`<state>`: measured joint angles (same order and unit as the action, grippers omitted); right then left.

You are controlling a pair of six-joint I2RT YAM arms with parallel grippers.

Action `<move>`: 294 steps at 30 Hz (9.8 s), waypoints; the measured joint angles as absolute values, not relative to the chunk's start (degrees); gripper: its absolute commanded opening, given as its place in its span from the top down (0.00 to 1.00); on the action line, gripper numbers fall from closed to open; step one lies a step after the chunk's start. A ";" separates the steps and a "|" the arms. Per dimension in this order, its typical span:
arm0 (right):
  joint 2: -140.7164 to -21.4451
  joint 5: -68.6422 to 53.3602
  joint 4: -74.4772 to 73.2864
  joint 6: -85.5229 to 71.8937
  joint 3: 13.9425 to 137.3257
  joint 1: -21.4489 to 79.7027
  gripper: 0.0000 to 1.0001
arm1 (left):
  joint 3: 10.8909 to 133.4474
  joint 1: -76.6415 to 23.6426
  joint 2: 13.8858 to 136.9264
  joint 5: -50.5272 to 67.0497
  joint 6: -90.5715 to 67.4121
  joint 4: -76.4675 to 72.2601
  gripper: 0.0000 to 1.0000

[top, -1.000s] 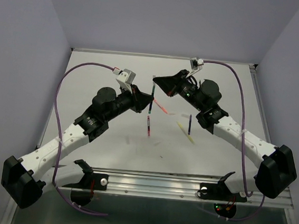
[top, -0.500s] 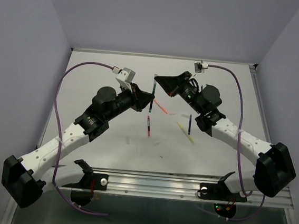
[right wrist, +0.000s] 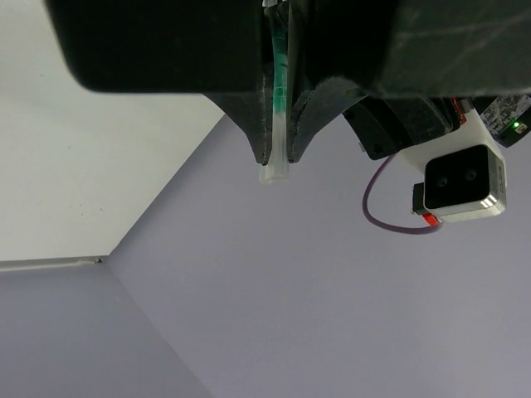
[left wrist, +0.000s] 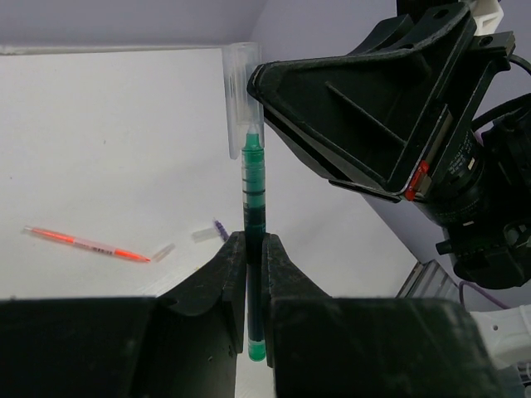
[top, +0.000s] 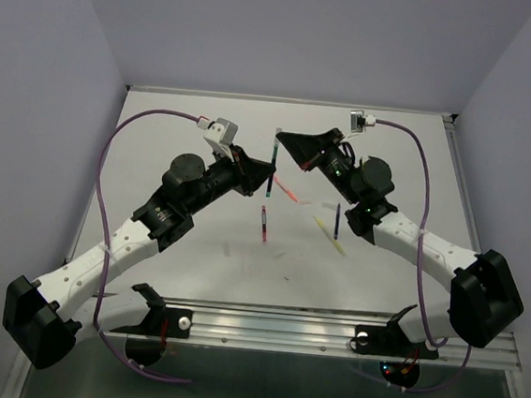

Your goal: Insert the pens into the pen caps

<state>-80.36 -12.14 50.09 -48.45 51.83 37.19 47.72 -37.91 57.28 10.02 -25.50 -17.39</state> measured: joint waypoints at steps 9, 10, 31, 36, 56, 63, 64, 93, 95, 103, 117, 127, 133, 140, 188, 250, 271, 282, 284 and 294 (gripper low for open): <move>-79.15 -11.31 42.24 -46.15 54.26 37.19 0.99 | 48.21 -38.17 57.34 8.05 -26.00 -16.14 1.00; -79.07 -11.31 41.34 -45.80 54.63 37.19 0.99 | 48.51 -38.24 57.39 7.75 -26.00 -15.70 1.00; -80.71 -12.27 36.80 -45.36 57.12 36.67 0.99 | 51.64 -38.24 60.95 5.28 -24.49 -13.26 1.00; -80.77 -13.91 35.77 -42.92 57.30 36.62 0.99 | 51.77 -38.54 60.90 4.08 -23.11 -12.03 1.00; -80.58 -13.91 36.69 -36.69 56.27 38.24 0.99 | 55.55 -38.89 61.21 2.79 -19.16 -4.40 1.00; -80.14 -11.00 36.84 -36.42 55.16 38.98 0.99 | 55.88 -38.89 61.82 2.96 -19.59 -3.57 1.00; -79.48 -9.67 36.62 -36.47 54.85 39.29 0.99 | 55.88 -38.89 61.82 3.18 -19.62 -3.64 1.00; -75.05 10.68 14.11 -31.94 62.67 42.33 0.00 | 56.80 -36.34 61.95 -4.36 -22.20 -8.16 1.00; -73.47 14.17 11.73 -31.09 62.94 42.00 0.00 | 57.52 -34.61 63.72 -5.04 -22.83 -6.48 1.00; -71.09 24.53 2.20 -29.23 64.38 39.16 0.00 | 62.17 -21.43 72.97 -6.31 -23.00 3.44 1.00; -79.59 19.16 -10.74 -28.29 63.75 27.31 0.00 | 75.16 -10.55 99.11 -11.81 -14.13 16.64 1.00; -82.63 19.03 -11.14 -25.98 63.75 26.59 0.00 | 76.88 -3.38 107.70 -7.94 -6.31 15.68 0.97; -83.05 19.03 -11.14 -25.21 63.75 26.22 0.00 | 77.06 -2.13 110.76 -6.48 -5.26 15.27 0.82; -83.05 19.07 -11.14 -25.02 63.75 26.15 0.00 | 77.06 -1.74 112.77 -6.20 -5.28 15.38 0.60; -77.10 16.14 -28.97 -20.38 69.82 22.00 0.00 | 91.33 -27.42 103.11 33.69 80.40 44.01 0.02; -83.31 17.54 -34.26 -24.12 64.10 18.33 0.00 | 76.29 -38.63 111.24 20.27 99.77 42.59 1.00; -74.65 16.93 -33.85 -25.04 62.85 18.33 0.00 | 88.29 -30.35 109.12 30.85 87.09 47.42 1.00; -64.10 14.94 -33.39 -23.27 60.75 18.33 0.00 | 87.77 -30.20 96.79 30.57 52.69 21.74 1.00; -63.16 13.78 -33.01 -22.28 60.53 18.33 0.00 | 82.02 -29.71 91.31 28.69 39.86 10.55 1.00; -63.92 -0.25 -31.44 -17.61 58.74 18.55 0.00 | 64.23 -28.47 73.17 14.94 -6.17 -8.64 1.00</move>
<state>-63.92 -0.25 -31.44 -17.61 58.74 18.55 64.23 -28.47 73.17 14.94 -6.17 -8.64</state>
